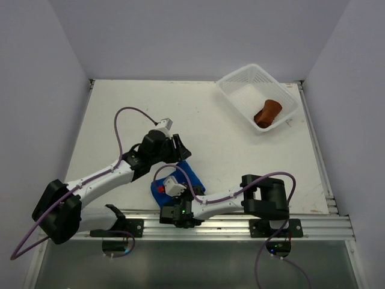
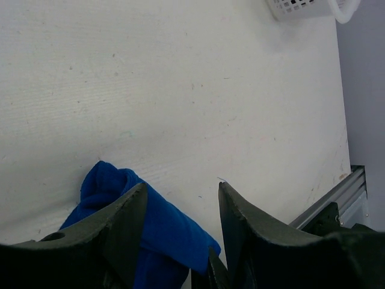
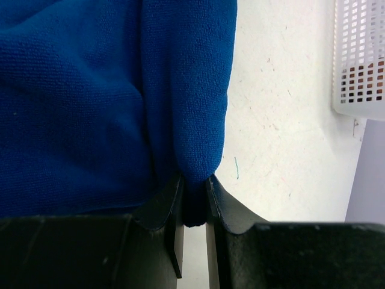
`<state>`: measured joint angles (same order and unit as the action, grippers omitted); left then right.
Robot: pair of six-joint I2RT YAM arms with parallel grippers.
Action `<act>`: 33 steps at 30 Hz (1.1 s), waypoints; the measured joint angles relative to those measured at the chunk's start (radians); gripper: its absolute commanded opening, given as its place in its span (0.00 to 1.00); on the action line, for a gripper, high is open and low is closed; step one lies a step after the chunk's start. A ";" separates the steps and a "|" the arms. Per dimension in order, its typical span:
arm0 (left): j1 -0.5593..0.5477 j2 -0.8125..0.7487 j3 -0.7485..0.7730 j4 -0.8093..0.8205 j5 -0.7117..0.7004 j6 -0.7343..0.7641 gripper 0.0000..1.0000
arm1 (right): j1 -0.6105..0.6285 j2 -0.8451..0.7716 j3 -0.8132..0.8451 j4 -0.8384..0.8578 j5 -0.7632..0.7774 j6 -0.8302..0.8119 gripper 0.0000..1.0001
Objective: Roll the towels
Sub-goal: Roll the towel
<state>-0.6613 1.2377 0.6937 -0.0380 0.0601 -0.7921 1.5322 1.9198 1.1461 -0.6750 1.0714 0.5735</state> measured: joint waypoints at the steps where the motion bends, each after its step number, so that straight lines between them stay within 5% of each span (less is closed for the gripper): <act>1: 0.000 0.000 0.000 0.008 0.007 0.000 0.55 | 0.000 0.000 0.000 0.001 0.000 -0.010 0.00; 22: -0.035 0.065 -0.254 0.315 0.117 -0.036 0.54 | 0.000 0.006 -0.007 0.041 -0.050 -0.187 0.00; 33: -0.051 0.129 -0.356 0.556 0.095 -0.090 0.51 | 0.001 -0.066 -0.078 0.115 -0.082 -0.208 0.44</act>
<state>-0.7124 1.3670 0.3378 0.5179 0.1551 -0.8822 1.5333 1.8538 1.0683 -0.5602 0.9894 0.3653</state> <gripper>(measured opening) 0.519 0.367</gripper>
